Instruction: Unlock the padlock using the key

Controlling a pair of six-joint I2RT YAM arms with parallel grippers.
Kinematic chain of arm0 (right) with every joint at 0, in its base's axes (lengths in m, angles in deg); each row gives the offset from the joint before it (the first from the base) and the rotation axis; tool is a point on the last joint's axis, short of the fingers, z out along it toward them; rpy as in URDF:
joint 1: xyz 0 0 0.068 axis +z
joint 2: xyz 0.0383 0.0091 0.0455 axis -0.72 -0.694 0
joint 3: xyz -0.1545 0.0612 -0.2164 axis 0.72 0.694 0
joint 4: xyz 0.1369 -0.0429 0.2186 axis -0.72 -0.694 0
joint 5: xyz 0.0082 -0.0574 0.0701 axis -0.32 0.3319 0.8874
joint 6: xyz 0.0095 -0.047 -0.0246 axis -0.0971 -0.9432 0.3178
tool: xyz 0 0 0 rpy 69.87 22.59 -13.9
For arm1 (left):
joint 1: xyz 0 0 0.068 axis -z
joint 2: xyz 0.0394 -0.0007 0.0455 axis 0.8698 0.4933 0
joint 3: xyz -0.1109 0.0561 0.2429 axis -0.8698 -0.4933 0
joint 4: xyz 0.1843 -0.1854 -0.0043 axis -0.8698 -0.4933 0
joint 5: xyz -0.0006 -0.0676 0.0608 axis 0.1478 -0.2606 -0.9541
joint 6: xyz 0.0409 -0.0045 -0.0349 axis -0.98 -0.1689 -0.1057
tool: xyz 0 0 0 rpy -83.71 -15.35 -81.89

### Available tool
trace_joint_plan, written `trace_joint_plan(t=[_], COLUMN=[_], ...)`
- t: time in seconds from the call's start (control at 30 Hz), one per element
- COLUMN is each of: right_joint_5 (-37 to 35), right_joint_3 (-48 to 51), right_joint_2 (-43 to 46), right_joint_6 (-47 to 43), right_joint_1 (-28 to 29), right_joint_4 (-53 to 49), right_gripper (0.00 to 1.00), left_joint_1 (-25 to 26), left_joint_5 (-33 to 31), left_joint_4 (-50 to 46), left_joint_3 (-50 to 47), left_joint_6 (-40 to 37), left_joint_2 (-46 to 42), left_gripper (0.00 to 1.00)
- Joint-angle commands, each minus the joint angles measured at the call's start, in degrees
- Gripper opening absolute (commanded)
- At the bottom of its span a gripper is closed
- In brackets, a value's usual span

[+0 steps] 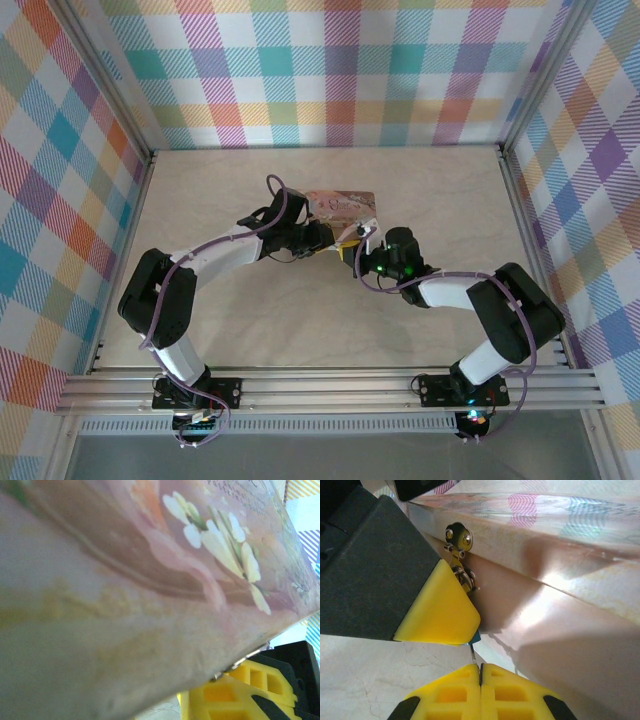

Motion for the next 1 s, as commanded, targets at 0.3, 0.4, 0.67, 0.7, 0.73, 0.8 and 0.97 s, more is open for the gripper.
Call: trace_joint_plan(t=[0.3, 0.4, 0.67, 0.7, 0.73, 0.8, 0.97], right_joint_5=[-0.8, -2.0, -3.6, -3.6, -3.5, -3.2, -2.4], right_joint_3=[4.6, 6.3, 9.8, 10.1, 10.5, 10.9, 12.1], right_joint_2=[-0.5, -0.1, 4.9, 5.7, 6.3, 7.0, 4.0], right_joint_6=[1.2, 1.4, 5.1, 6.3, 7.4, 10.8, 18.9], right_joint_1=[0.2, 0.2, 0.1, 0.1, 0.0, -0.1, -0.1], right_joint_4=[9.9, 9.3, 9.2, 9.8, 10.7, 12.9, 22.7], right_gripper=[0.00, 0.00, 0.00, 0.00, 0.00, 0.00, 0.00], left_joint_1=[0.7, 0.3, -0.7, -0.8, -0.8, -0.8, -0.9], left_joint_5=[3.4, 2.6, 1.8, 2.1, 2.3, 2.7, 4.2], left_joint_4=[3.9, 4.5, 7.8, 8.5, 8.9, 9.5, 11.8], left_joint_3=[-1.3, -1.4, -3.9, -4.2, -4.4, -4.5, -5.2], left_joint_6=[7.0, 8.0, 12.6, 13.4, 14.0, 14.7, 17.1], left_joint_2=[-2.7, -3.0, -4.4, -4.5, -4.6, -4.7, -4.7], left_gripper=[0.07, 0.07, 0.07, 0.07, 0.07, 0.07, 0.07])
